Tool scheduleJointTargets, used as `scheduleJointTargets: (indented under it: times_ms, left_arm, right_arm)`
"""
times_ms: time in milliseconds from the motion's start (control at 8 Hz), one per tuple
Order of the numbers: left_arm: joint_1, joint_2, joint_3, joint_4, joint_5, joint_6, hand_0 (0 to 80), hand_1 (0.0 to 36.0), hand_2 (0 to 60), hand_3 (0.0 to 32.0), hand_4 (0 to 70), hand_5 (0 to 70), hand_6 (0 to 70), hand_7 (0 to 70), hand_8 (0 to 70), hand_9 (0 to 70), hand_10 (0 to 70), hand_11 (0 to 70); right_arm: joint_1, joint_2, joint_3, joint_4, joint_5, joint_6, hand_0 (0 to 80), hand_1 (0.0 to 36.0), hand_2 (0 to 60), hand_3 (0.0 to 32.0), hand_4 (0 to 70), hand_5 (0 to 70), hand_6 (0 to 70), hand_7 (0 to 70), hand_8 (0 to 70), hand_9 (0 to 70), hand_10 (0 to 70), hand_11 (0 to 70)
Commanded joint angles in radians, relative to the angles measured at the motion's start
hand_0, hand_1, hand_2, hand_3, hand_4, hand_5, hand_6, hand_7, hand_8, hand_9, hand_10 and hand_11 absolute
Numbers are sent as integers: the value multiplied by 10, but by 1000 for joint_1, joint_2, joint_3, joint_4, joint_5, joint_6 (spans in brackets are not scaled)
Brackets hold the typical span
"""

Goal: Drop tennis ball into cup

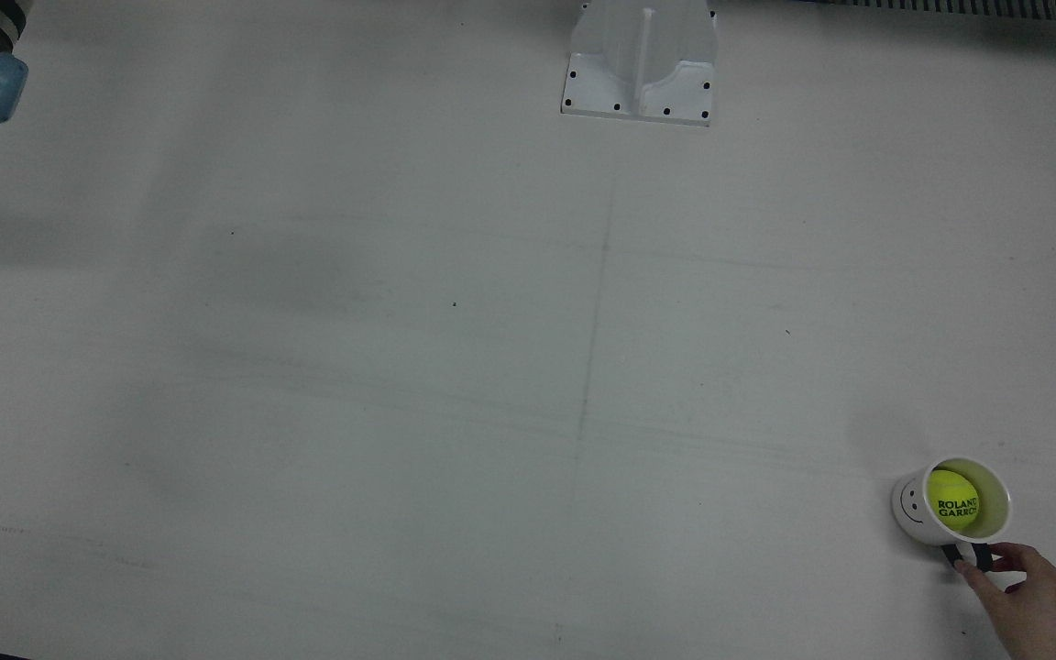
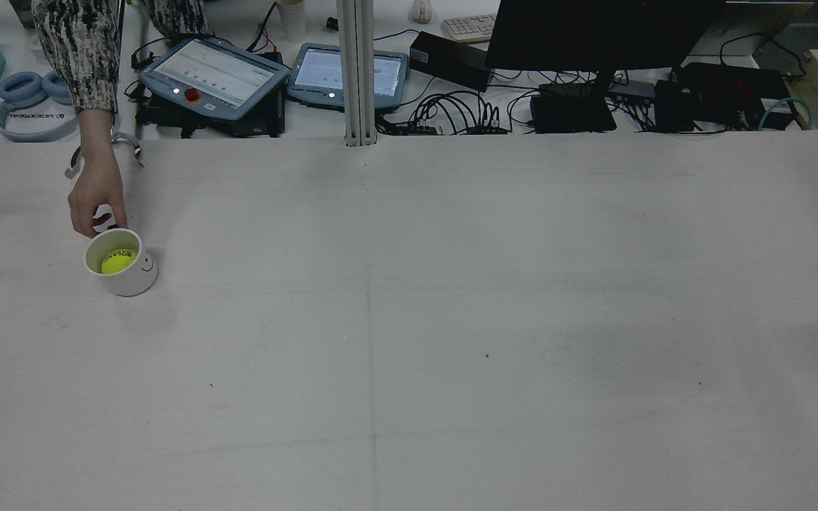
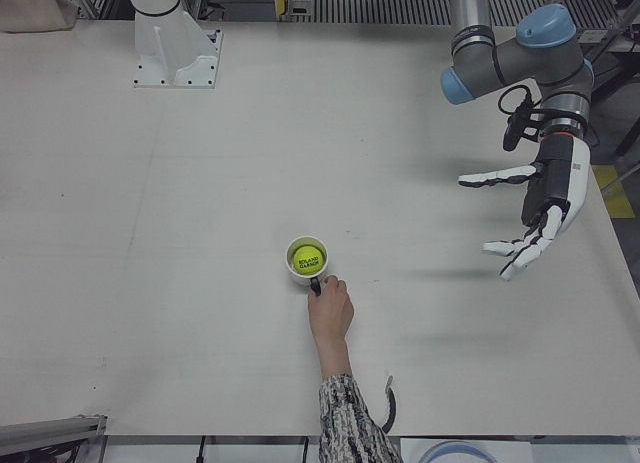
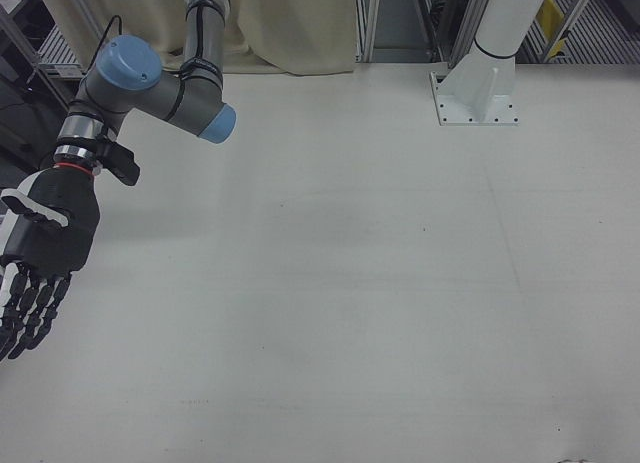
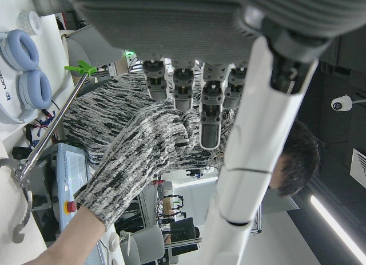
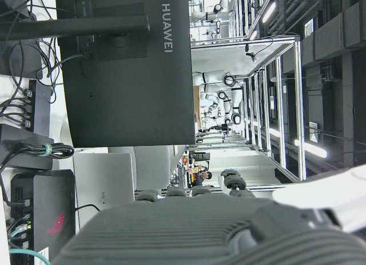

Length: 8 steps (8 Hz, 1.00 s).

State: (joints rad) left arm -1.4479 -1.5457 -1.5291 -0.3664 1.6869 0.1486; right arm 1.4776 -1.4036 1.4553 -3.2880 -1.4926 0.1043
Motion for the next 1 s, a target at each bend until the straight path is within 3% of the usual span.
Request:
scheduleJointTargets:
  times_ms: [0,125,250,375,500,625,750,875]
  left_arm:
    - [0,-5,-15,6,0,-1,800,360,0,0,115,168,300,269,137,172,84,162]
    - [0,-2,-17,10,0,-1,800,360,0,0,114,171,321,265,141,171,84,161]
    - [0,-1,-19,11,0,-1,800,360,0,0,115,186,403,251,156,168,84,161]
    - [1,-2,-17,14,0,-1,800,360,0,0,115,170,321,267,140,171,83,160]
    - [1,-7,-20,17,0,-1,800,360,0,0,116,167,300,271,137,173,84,161]
    - [1,-7,-22,20,0,-1,800,360,0,0,116,185,403,254,157,169,83,161]
    - [3,-7,-22,21,0,-1,800,360,0,0,118,170,321,270,141,173,84,162]
    - [1,-7,-22,23,0,-1,800,360,0,0,117,170,323,270,141,172,84,162]
  right_arm:
    - [6,0,5,-1,0,0,0,0,0,0,0,0,0,0,0,0,0,0]
    - [6,0,5,-1,0,0,0,0,0,0,0,0,0,0,0,0,0,0]
    - [6,0,4,-1,0,0,0,0,0,0,0,0,0,0,0,0,0,0]
    - [4,0,3,-1,0,0,0,0,0,0,0,0,0,0,0,0,0,0]
    - [6,0,3,-1,0,0,0,0,0,0,0,0,0,0,0,0,0,0]
    - [6,0,5,-1,0,0,0,0,0,0,0,0,0,0,0,0,0,0]
    - [6,0,5,-1,0,0,0,0,0,0,0,0,0,0,0,0,0,0]
    - [6,0,5,-1,0,0,0,0,0,0,0,0,0,0,0,0,0,0]
